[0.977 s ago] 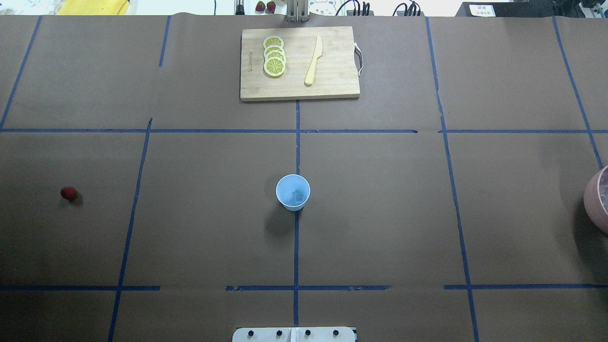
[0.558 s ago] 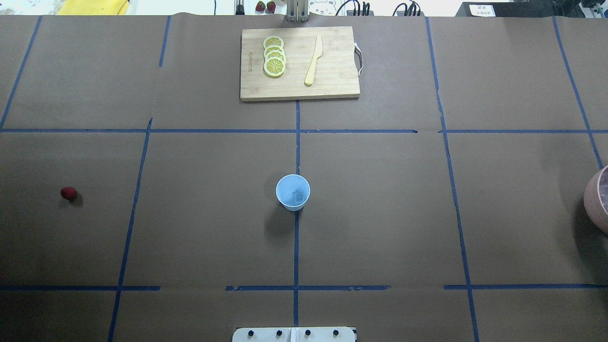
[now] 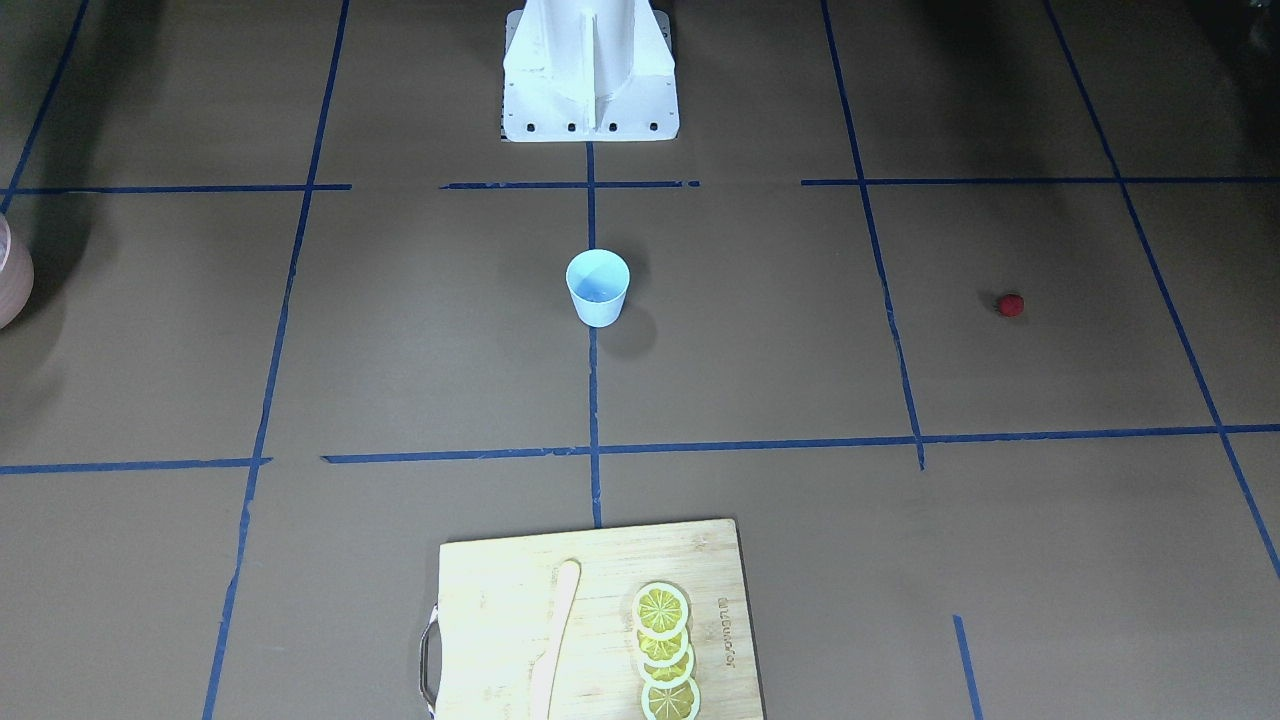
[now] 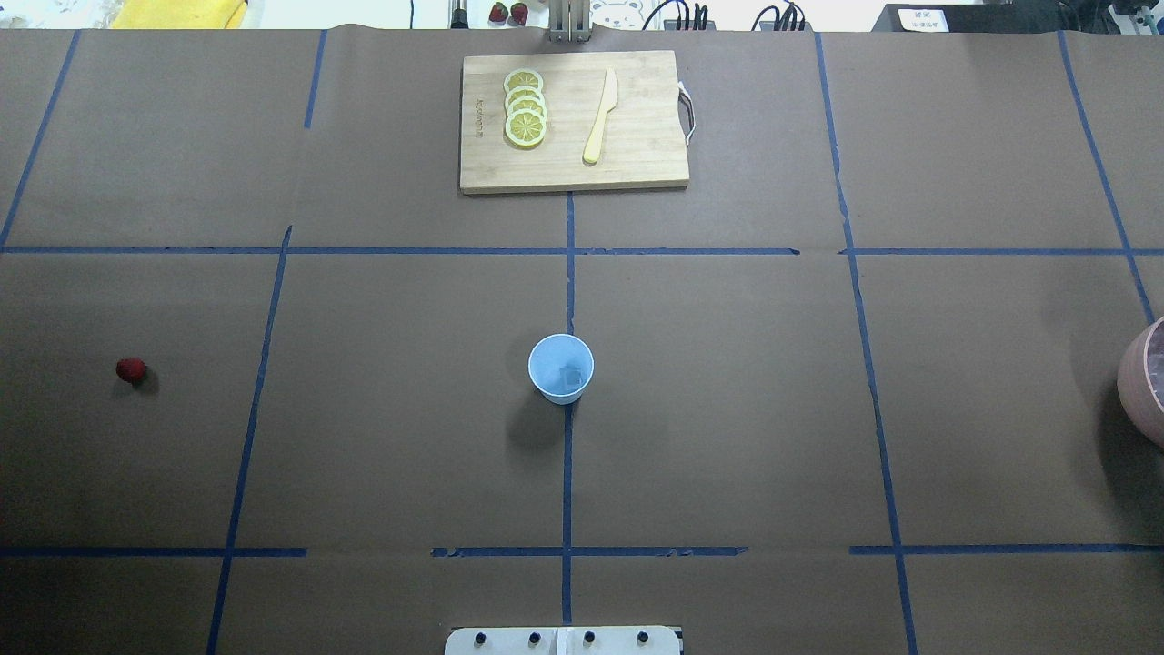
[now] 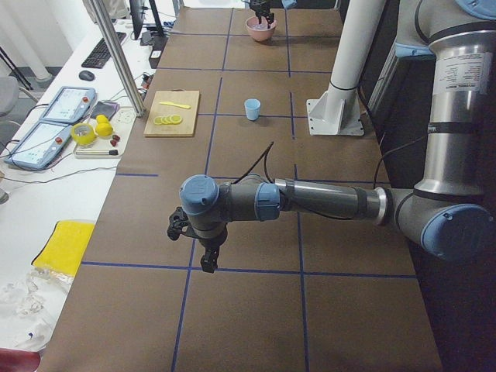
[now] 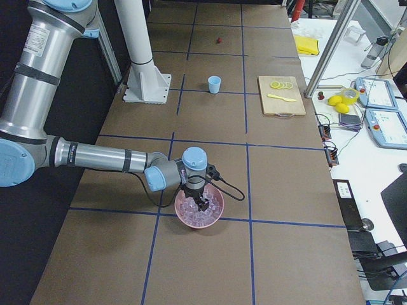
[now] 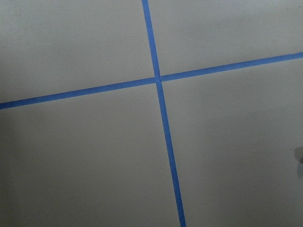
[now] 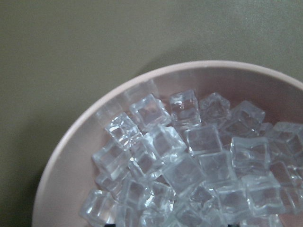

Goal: Put ice and strawberries in cup
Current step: 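Lower the right gripper into the bowl and grasp another ice cube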

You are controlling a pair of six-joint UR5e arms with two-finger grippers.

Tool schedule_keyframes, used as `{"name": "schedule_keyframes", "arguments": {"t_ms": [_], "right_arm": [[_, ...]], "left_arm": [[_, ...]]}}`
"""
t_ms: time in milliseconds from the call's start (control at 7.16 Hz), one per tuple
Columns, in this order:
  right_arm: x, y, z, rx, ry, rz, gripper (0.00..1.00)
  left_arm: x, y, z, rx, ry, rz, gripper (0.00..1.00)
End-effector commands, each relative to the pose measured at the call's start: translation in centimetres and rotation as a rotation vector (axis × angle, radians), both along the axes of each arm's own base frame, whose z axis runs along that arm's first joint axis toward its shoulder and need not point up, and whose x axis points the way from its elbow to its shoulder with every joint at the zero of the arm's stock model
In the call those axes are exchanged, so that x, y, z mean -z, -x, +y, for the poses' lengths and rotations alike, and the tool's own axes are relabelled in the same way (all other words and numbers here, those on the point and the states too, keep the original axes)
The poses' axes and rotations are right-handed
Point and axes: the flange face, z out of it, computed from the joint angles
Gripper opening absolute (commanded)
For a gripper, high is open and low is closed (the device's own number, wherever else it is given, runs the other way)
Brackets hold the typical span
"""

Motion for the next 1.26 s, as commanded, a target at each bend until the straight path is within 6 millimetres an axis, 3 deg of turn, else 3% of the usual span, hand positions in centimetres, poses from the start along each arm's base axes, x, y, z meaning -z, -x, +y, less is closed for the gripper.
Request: {"name": "schedule_keyframes", "arguments": {"t_ms": [0,558,977,1117], "right_arm": [[-0.2,-0.03,-0.03,0.004,-0.003,0.004,0.79],[0.06,-0.07,-0.03,0.003,-0.007,0.001,0.45],[0.43,-0.14,-0.04,0.001,-0.01,-0.006,0.11],[0.63,-0.25,-0.16,-0.003,-0.012,-0.009,0.08]], "left_arm": [[0.13,0.0,0.0,0.001,-0.001,0.0,1.0],[0.28,0.0,-0.01,0.001,-0.004,0.0,1.0],[0.28,0.0,-0.01,0.0,-0.005,0.0,1.0],[0.28,0.0,-0.01,0.0,-0.005,0.0,1.0]]}}
